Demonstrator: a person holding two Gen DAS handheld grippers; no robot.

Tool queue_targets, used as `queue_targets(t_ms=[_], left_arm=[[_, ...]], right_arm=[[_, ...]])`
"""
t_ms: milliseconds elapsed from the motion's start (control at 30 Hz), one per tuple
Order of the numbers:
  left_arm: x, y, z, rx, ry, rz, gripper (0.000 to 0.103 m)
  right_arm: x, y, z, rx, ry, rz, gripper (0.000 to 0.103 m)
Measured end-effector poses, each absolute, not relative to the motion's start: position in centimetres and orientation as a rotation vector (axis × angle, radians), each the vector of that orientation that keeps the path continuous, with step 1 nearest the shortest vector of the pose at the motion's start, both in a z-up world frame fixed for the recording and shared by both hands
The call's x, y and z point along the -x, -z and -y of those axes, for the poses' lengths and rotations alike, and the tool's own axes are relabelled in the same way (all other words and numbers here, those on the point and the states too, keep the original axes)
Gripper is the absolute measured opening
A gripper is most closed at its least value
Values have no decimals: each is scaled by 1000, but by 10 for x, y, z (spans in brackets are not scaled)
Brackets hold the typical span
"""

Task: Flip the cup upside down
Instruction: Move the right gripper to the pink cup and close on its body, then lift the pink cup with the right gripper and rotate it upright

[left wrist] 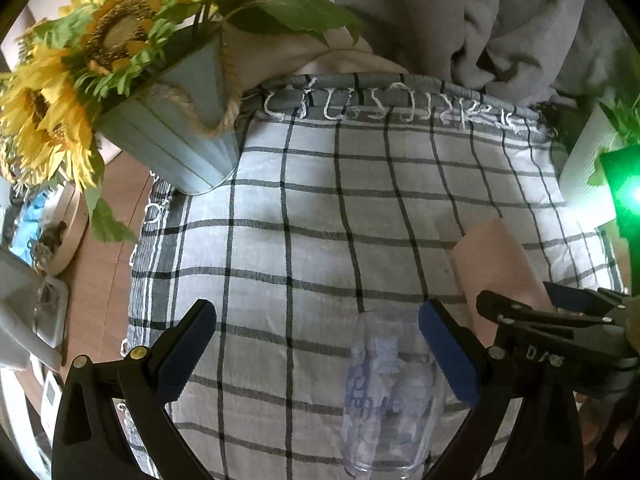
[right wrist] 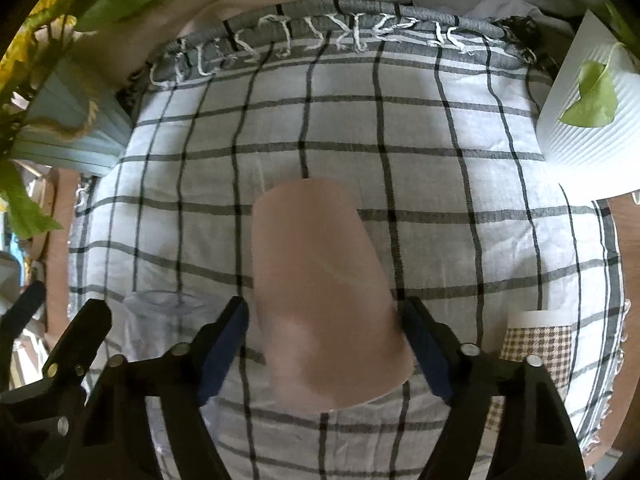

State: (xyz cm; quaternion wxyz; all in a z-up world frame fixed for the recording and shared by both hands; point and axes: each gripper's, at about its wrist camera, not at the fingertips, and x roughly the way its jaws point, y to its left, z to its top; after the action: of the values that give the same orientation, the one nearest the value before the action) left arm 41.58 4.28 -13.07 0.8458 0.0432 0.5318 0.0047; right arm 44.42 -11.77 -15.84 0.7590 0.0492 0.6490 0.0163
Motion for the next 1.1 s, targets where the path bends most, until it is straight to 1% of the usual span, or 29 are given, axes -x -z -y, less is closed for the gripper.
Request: queue_targets(t_ms=[233, 333, 467, 600, 667, 700, 767, 1000, 1100], left_arm=[[-403, 121, -48, -77, 13, -1093, 103], [-387, 111, -54, -61, 37, -1052, 103], [-365, 108, -57, -62, 75, -1066, 103], [-345, 111, -58, -64, 91, -1074, 103], [-338, 112, -59, -64, 86, -1075, 103], [-334, 112, -59, -60, 93, -1076, 103], [-329, 112, -59, -66, 96, -1077, 103], [-316, 112, -60, -51, 105, -1080, 103], [-312, 111, -63, -56, 91, -1077, 103]], right_arm=[[-437, 151, 121, -131, -36, -1409, 73], [-414, 132, 125, -173, -20, -1368, 71], [-375, 114, 127, -251, -7, -1332, 66], [-340, 121, 124, -322, 21, -1351, 63], [-324, 127, 123, -353, 32, -1357, 60], [-318, 132, 123, -363, 40, -1365, 56], [-307, 132, 122, -366, 49, -1342, 56], [-305, 134, 116, -324, 48, -1349, 58], [-305, 140, 115, -334, 32, -1367, 65]])
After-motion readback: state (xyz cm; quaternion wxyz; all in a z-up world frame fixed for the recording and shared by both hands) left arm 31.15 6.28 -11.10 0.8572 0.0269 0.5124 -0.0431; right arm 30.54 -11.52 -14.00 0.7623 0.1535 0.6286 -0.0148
